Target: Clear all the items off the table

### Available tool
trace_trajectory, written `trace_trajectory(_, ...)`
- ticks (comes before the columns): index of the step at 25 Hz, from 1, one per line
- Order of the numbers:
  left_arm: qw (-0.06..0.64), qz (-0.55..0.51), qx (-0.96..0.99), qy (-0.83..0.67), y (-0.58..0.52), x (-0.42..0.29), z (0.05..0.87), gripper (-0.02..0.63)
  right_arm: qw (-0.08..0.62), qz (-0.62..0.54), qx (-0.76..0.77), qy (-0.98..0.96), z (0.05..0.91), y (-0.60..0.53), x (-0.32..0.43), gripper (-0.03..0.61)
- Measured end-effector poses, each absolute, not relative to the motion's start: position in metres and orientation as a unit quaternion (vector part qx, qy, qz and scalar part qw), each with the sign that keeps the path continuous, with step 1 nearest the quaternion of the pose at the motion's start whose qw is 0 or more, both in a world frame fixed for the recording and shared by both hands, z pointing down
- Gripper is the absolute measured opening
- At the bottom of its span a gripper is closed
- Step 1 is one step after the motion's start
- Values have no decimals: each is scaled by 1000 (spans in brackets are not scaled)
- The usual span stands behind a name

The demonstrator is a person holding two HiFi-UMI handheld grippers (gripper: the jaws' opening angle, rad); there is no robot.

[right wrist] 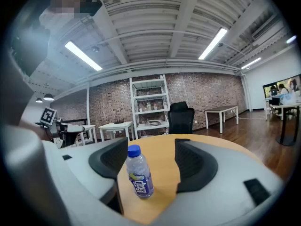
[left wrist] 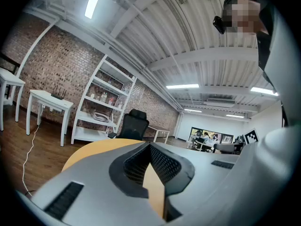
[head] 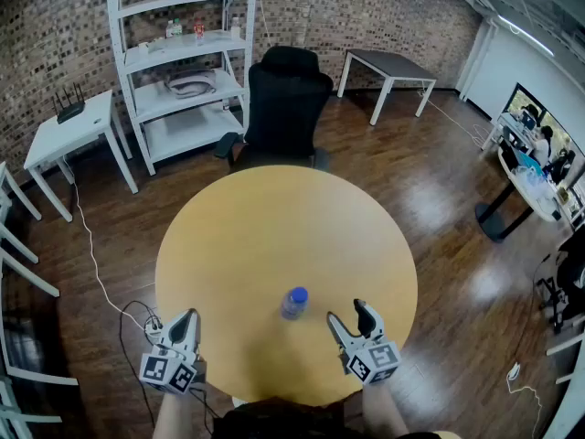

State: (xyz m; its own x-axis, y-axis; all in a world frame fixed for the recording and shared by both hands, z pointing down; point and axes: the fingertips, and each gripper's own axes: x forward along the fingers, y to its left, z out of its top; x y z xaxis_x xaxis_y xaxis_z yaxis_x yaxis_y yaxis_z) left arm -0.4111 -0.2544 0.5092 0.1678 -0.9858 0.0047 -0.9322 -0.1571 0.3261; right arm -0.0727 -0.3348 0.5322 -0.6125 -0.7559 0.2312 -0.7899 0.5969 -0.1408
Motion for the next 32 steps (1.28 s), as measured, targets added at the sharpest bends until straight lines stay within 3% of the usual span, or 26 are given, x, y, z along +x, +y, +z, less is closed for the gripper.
trace_trajectory(2,133,-104,752,-637,-254,-412,518,0,85,118,420,-896,543,-339,-86,322)
trace_trajectory(4,139,-99,748,-641,-254,-414,527,0,98,118,404,-902,554,-346,-100,368)
trace_trajectory(11,176,-80,710,-677,-240,-424,565,1,146,143,351,-914,603,-362,-125,375)
trace_trajectory(12,181,-80,706,-680,-237,-424,565,0,154,146,343,-915,608,-362,-129,407)
trace_trajectory(32,194,-55,662,-722,-183,-477,563,0,193,138,355,-904,648,-387,-185,389)
